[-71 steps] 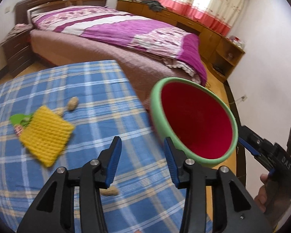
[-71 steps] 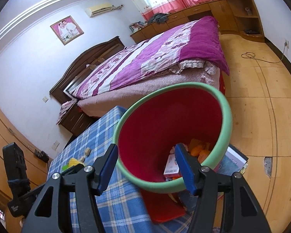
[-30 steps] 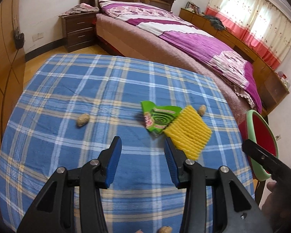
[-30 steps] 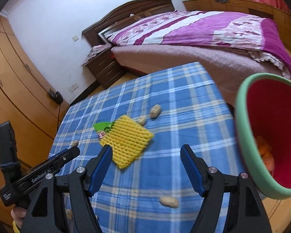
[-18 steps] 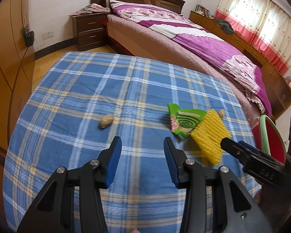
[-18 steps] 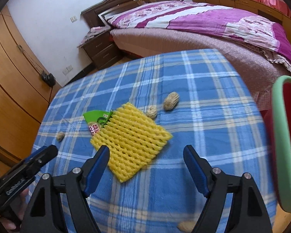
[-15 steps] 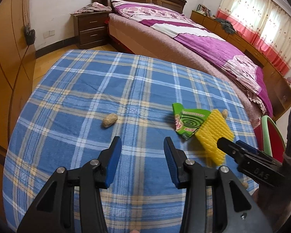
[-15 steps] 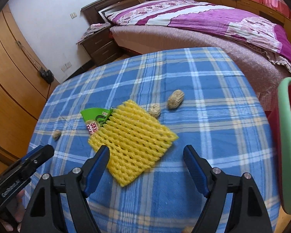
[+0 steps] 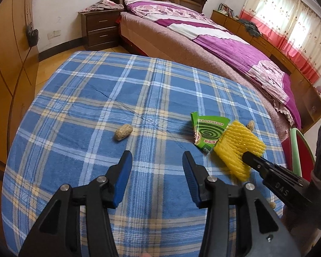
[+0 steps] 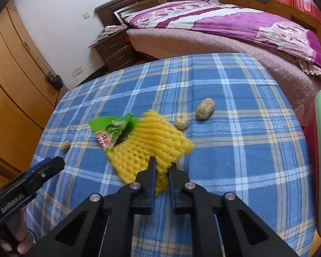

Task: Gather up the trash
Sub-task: 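Grasp the yellow foam fruit net with the right tool, then grasp the green mosquito-coil packet with the left tool while the right tool holds the foam net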

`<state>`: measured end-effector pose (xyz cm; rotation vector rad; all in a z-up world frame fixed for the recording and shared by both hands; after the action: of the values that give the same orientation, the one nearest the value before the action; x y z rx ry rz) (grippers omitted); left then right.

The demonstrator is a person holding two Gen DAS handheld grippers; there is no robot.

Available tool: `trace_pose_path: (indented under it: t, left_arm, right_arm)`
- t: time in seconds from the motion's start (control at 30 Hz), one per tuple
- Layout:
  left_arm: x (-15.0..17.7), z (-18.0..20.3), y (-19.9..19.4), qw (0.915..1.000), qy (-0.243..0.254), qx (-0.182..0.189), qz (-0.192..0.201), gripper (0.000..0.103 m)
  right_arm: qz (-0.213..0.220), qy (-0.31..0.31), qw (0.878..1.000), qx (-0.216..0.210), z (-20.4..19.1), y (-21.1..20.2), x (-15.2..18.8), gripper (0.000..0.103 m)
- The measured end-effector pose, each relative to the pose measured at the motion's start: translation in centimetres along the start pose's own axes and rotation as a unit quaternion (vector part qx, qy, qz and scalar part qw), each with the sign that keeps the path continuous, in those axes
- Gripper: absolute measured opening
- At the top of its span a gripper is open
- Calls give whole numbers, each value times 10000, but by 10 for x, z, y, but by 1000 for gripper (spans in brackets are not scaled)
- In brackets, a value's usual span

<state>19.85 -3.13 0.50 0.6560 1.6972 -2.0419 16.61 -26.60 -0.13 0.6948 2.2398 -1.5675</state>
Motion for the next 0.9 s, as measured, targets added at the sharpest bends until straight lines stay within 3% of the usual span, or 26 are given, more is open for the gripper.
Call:
trace_pose_path:
  t: [0.17, 0.5, 0.9]
  left_arm:
    - [-4, 11, 2, 9999, 90, 74, -8, 60]
    - [-21, 58, 22, 9973, 719, 95, -72, 61]
    - [-41, 93, 70, 9931, 1144, -149, -216, 66]
  right_arm:
    - [339, 111, 9991, -225, 8, -30, 1, 11]
    - [1021, 537, 9929, -288, 48, -93, -6, 11]
    - [1162, 1022, 9876, -272, 90, -112, -1, 11]
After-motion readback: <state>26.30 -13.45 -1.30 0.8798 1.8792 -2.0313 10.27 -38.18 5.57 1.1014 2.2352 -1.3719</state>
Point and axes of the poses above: each gripper's, at about its wrist camera, not at the fingertips, and y roughly the way its jaws point, z to its right, x to its underside, the point moved 1 cm from there along y, roughly the way its jaws point, and after that the axes turned 5 degrees about y, right-handed, at the moved point
